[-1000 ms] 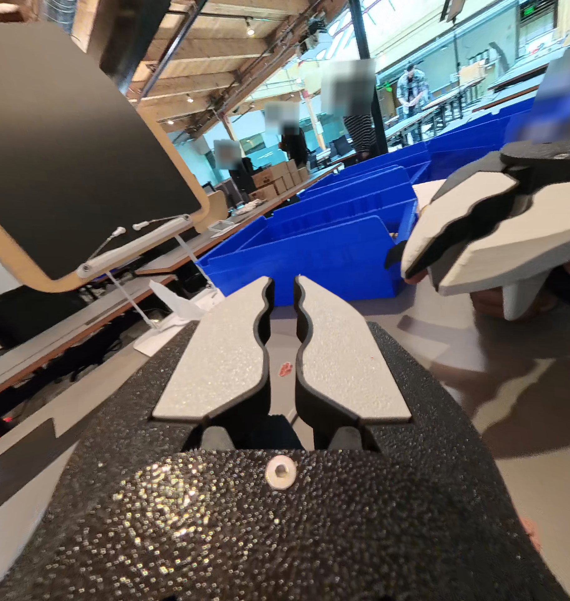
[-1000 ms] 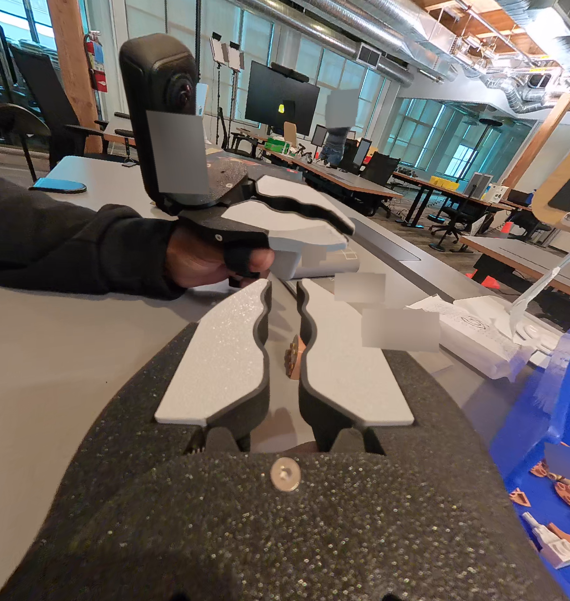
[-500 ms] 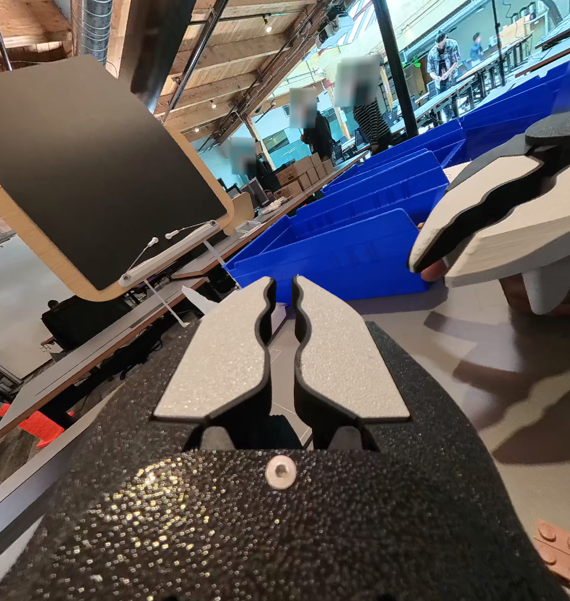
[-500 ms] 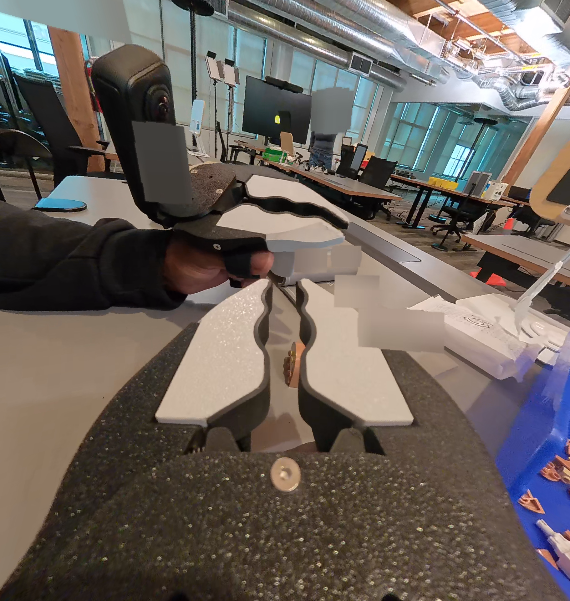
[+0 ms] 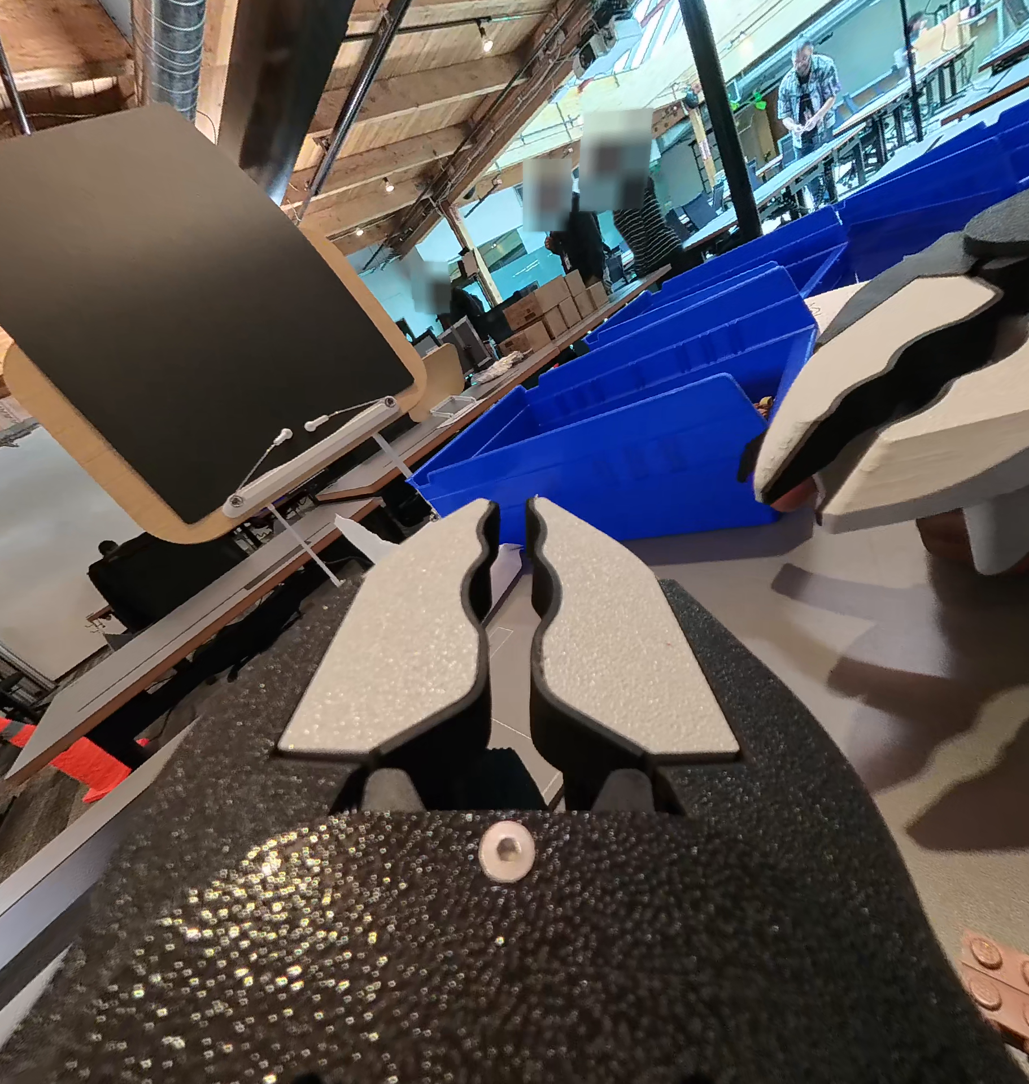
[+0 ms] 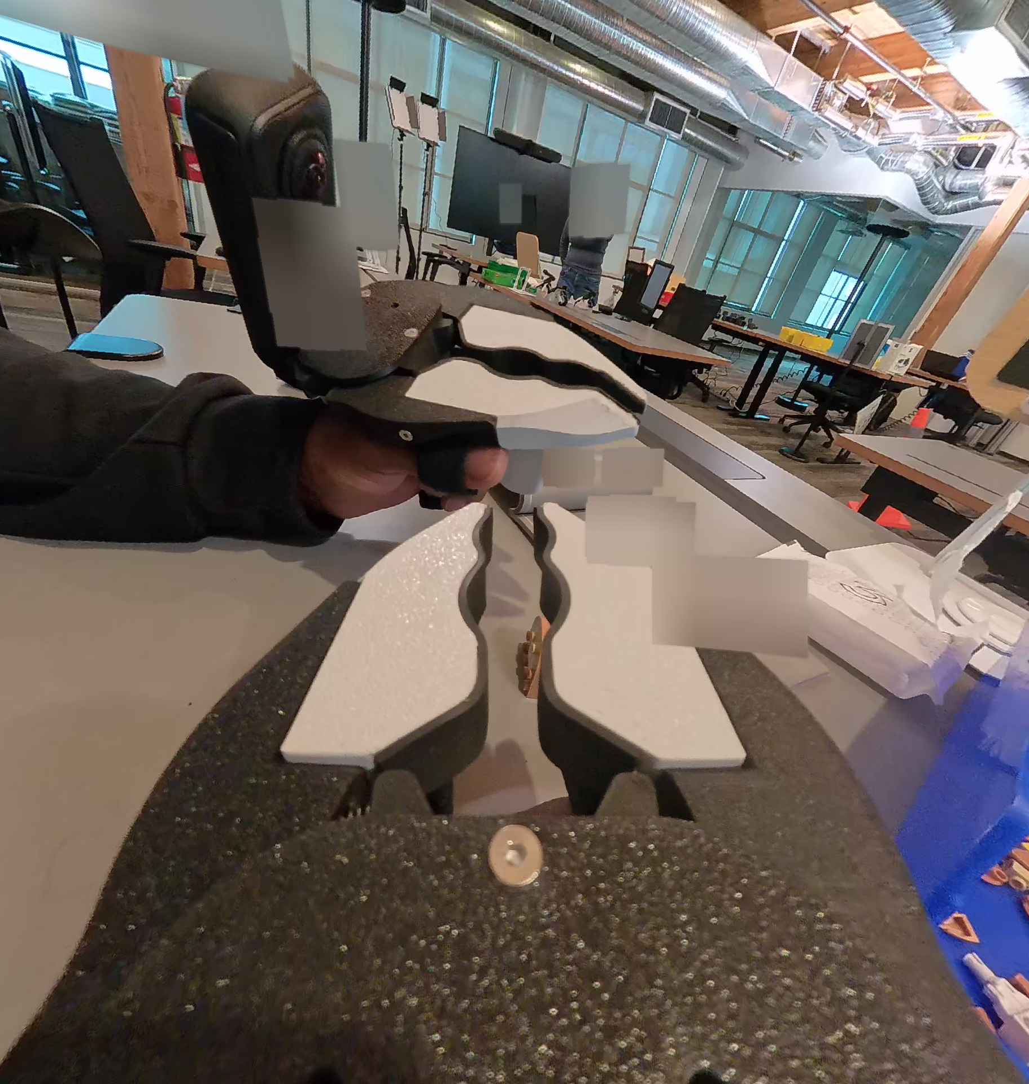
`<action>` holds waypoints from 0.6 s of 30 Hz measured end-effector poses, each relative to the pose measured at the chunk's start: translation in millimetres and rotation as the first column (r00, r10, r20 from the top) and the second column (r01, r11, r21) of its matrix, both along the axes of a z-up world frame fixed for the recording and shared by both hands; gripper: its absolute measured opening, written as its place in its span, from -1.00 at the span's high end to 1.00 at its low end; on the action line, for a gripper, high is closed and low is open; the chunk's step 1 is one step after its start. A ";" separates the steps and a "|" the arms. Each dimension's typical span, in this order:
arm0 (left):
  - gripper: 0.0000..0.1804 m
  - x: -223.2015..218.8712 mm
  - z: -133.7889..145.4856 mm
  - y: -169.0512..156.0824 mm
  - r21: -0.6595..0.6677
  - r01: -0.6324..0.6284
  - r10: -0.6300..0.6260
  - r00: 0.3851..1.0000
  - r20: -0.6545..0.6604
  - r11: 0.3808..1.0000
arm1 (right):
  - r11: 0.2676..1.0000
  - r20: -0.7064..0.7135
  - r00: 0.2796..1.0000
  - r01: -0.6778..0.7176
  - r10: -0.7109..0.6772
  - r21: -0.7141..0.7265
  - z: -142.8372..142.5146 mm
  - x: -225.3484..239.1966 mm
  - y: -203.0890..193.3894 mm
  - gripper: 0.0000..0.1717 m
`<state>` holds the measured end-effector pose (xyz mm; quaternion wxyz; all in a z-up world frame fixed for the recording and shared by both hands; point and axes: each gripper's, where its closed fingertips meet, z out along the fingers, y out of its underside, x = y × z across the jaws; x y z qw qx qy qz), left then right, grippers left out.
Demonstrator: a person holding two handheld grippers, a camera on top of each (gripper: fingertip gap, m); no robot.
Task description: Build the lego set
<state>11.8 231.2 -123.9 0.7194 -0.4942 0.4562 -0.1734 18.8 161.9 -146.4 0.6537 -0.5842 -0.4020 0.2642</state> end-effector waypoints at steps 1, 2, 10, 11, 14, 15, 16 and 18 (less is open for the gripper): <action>0.92 0.1 -0.6 -0.2 -0.001 0.001 -0.001 1.000 -0.001 1.000 | 1.000 0.003 1.000 0.000 0.000 0.004 -0.2 -0.3 -0.4 0.85; 0.92 0.2 -1.2 -0.6 -0.002 0.002 -0.002 1.000 -0.003 1.000 | 1.000 0.008 1.000 -0.001 0.001 0.007 -0.4 -0.8 -0.9 0.85; 0.91 -9.8 -0.1 -4.0 0.008 -0.004 0.004 1.000 -0.013 1.000 | 0.999 0.024 1.000 0.012 -0.013 0.047 -0.2 -1.7 -3.5 0.85; 0.91 -12.2 1.7 -3.9 -0.004 -0.001 0.001 1.000 -0.003 1.000 | 0.999 0.014 1.000 0.016 -0.017 0.038 0.4 0.0 -2.3 0.85; 0.91 -21.4 7.8 0.6 -0.047 -0.017 0.019 0.999 0.043 0.999 | 1.000 -0.029 0.999 0.026 -0.026 -0.016 2.3 6.0 2.8 0.85; 0.91 -24.2 8.6 2.7 -0.063 -0.024 0.028 0.998 0.054 0.998 | 0.999 -0.041 0.999 0.025 -0.026 -0.034 2.5 7.6 4.1 0.85; 0.91 -26.8 8.8 4.8 -0.073 -0.032 0.037 0.997 0.061 0.997 | 0.998 -0.050 0.998 0.022 -0.025 -0.051 2.5 8.5 4.7 0.85; 0.91 -30.6 7.1 8.4 -0.077 -0.051 0.056 0.997 0.054 0.996 | 0.997 -0.058 0.998 0.007 -0.011 -0.078 1.7 8.1 3.7 0.85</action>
